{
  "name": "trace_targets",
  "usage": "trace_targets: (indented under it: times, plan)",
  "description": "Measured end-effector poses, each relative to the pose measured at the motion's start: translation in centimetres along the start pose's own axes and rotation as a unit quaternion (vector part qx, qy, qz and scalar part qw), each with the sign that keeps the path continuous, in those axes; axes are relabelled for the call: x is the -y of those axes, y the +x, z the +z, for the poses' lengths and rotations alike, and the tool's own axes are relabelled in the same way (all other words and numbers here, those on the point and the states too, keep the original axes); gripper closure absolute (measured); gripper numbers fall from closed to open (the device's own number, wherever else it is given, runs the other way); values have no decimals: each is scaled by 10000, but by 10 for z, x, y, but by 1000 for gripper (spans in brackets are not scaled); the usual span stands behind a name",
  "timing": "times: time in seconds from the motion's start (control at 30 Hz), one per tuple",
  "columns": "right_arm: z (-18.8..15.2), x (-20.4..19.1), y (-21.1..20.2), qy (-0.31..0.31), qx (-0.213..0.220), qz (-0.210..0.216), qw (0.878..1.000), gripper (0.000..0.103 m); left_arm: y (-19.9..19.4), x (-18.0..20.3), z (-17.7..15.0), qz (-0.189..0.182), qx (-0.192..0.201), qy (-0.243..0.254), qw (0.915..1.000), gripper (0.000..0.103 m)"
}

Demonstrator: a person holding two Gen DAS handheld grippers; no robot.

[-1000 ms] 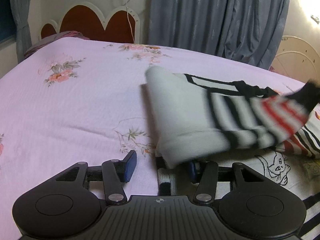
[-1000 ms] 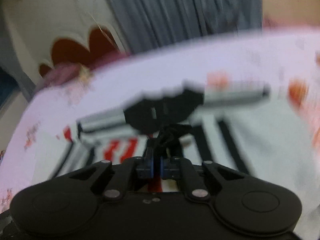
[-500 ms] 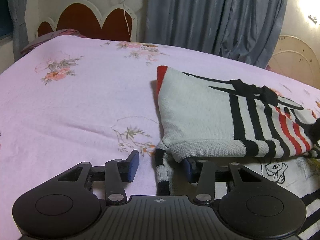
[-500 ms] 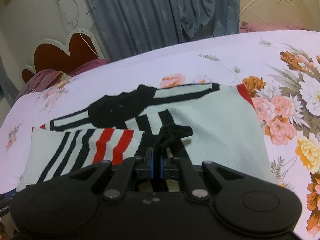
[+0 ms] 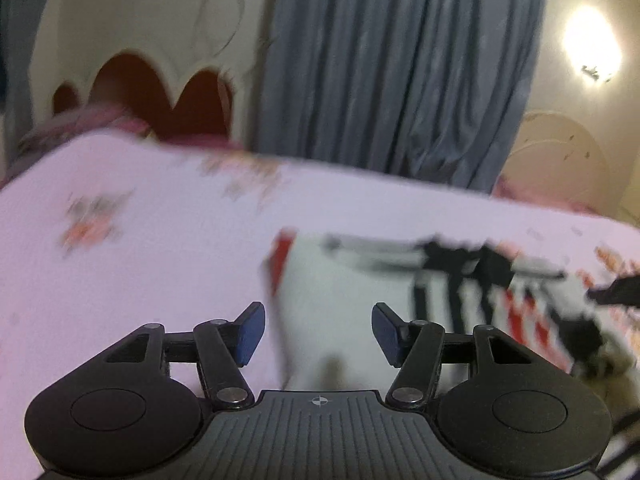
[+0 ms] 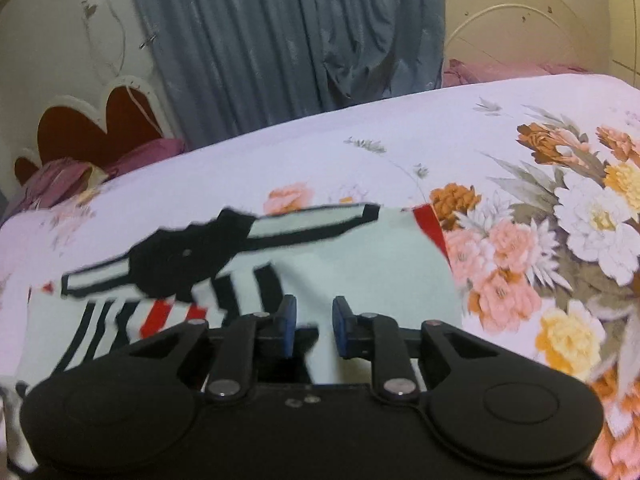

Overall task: Fold small clothes
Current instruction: 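Open the left gripper and flatten the folded side edge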

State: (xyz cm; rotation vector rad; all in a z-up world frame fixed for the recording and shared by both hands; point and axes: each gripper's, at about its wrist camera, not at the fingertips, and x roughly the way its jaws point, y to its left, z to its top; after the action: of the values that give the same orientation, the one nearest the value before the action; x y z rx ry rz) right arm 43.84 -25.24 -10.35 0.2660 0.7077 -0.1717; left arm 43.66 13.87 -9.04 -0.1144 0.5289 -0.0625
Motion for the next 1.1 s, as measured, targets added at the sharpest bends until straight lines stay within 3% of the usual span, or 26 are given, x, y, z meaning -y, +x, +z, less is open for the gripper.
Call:
trace_targets:
  times: [0.1, 0.17, 0.27, 0.37, 0.47, 0.5, 0.53, 0.57, 0.67, 0.77, 0.87, 0.9, 0.97, 1.07, 1.1]
  plan:
    - [6, -7, 9, -132, -28, 30, 9999, 83, 13, 19, 31, -295, 318, 37, 9991, 45]
    - [7, -12, 11, -196, -32, 84, 9998, 82, 33, 28, 40, -467, 141, 187, 9986, 45]
    - [8, -20, 18, -251, -84, 123, 9996, 82, 73, 30, 35, -423, -338, 309, 9981, 45]
    - [6, -22, 33, -348, -143, -162, 9992, 81, 106, 23, 29, -81, -712, 347, 9968, 45]
    - [6, -14, 52, -361, -264, -620, 9971, 80, 129, 8, 24, 763, -790, 443, 9930, 45]
    - [6, -11, 55, -310, -259, -599, 9974, 80, 135, -2, 21, 923, -868, 314, 9914, 39]
    - [6, -10, 56, -318, -239, -594, 9974, 80, 138, -14, 17, 820, -902, 35, 9925, 32]
    - [6, -13, 57, -393, -229, -633, 9970, 78, 139, -25, 15, 665, -880, -204, 9937, 31]
    - [6, -23, 55, -496, -228, -660, 9963, 67, 127, -25, 22, 763, -750, -123, 9942, 31]
    - [6, -38, 38, -525, 38, -259, 9983, 66, 107, -13, 32, 588, -269, 96, 9979, 31]
    - [4, -60, 36, -733, 35, 253, 9970, 70, 116, -3, 36, 693, -342, 438, 9960, 31]
    - [3, -66, 37, -777, 14, 320, 9965, 69, 120, -7, 35, 739, -385, 356, 9959, 34]
    - [2, -72, 39, -792, -2, 255, 9965, 69, 126, -17, 32, 862, -571, 63, 9946, 53]
    - [1, -67, 43, -691, -60, 137, 9975, 69, 131, -37, 21, 881, -695, -280, 9933, 57]
    - [0, -65, 43, -660, -70, 112, 9977, 68, 134, -40, 17, 937, -725, -293, 9925, 66]
